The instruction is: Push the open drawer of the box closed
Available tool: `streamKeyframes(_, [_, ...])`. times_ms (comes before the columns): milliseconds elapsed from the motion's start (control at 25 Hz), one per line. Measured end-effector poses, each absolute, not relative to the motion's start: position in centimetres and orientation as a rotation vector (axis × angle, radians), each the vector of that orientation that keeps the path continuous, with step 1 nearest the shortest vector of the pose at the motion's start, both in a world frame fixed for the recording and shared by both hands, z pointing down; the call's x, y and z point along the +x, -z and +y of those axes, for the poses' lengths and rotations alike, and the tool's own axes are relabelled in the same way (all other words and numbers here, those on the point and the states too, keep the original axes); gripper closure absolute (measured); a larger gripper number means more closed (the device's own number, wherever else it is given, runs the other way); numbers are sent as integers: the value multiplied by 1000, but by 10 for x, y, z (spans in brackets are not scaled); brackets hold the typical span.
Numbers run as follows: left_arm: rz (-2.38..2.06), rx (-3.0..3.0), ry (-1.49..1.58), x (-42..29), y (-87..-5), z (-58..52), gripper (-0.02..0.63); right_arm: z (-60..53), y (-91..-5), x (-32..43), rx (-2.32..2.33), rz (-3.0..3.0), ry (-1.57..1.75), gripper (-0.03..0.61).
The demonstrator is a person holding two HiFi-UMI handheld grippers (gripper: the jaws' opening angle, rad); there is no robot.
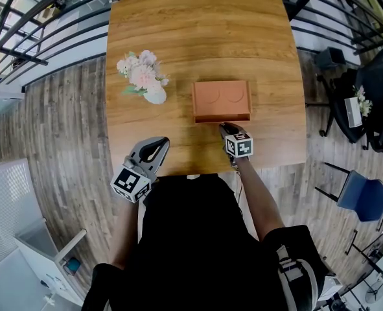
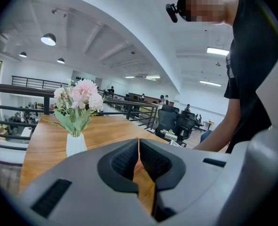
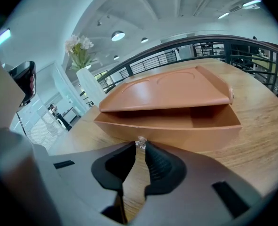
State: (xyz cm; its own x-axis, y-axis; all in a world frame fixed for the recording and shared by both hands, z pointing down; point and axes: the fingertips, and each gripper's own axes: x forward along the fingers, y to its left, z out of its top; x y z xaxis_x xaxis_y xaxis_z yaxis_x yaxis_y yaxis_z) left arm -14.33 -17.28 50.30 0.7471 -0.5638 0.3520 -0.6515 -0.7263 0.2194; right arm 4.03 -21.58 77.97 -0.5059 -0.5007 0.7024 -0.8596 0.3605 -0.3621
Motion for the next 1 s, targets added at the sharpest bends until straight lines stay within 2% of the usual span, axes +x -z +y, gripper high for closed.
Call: streamKeyframes(1000, [-962,2603,-375,-146,-503,-175,586,-245,-778,38,1187,-2161,-996,499])
